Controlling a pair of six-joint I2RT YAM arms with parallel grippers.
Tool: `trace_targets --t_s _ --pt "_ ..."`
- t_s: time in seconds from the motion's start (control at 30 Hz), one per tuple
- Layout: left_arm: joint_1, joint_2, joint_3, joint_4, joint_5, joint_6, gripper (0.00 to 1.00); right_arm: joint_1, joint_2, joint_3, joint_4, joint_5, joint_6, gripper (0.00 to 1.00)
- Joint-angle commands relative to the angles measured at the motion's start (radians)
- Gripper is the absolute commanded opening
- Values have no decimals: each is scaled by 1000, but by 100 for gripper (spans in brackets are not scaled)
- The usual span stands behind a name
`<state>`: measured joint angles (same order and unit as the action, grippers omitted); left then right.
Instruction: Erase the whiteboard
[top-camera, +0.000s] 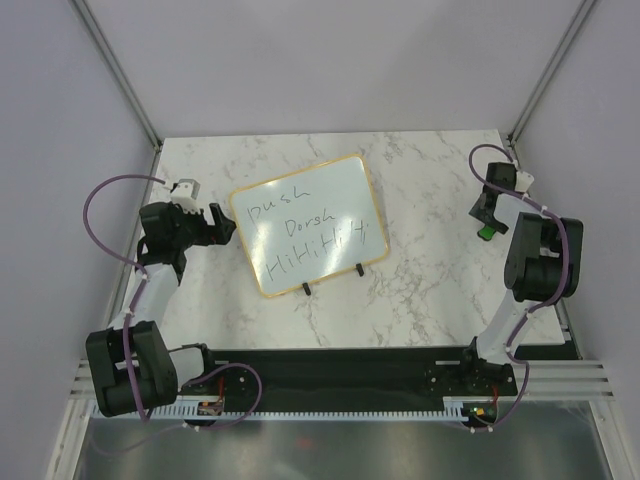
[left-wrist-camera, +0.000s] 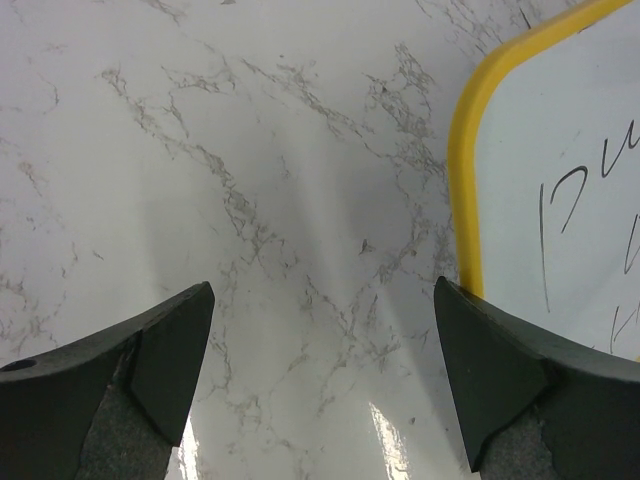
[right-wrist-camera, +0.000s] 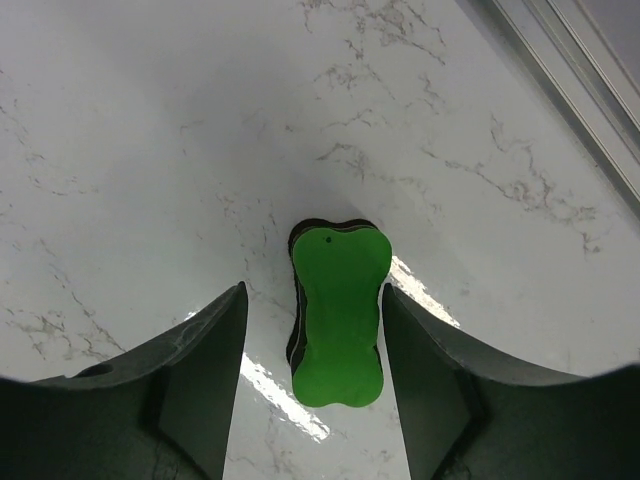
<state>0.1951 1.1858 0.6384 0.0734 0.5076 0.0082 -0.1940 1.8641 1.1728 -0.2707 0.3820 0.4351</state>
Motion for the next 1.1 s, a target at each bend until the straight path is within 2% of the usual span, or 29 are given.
trace_targets --t_s 0.0,0.2,0.33,0.7,0.83,1.07 --pt "1 -2 10 -3 25 19 98 -1 17 42 -5 12 -18 64" --pt "4 0 15 -30 -24 32 98 -2 7 14 4 44 -10 63" --pt "9 3 12 -40 -29 32 98 -5 9 5 14 51 -21 56" --pt "32 -12 40 -127 -41 59 98 -27 15 -19 45 -2 -35 53" --pt "47 -25 46 -138 -37 61 98 -32 9 -33 60 -25 -41 48" --pt "58 -28 60 -147 -38 62 98 -32 -12 -47 64 -42 -45 50"
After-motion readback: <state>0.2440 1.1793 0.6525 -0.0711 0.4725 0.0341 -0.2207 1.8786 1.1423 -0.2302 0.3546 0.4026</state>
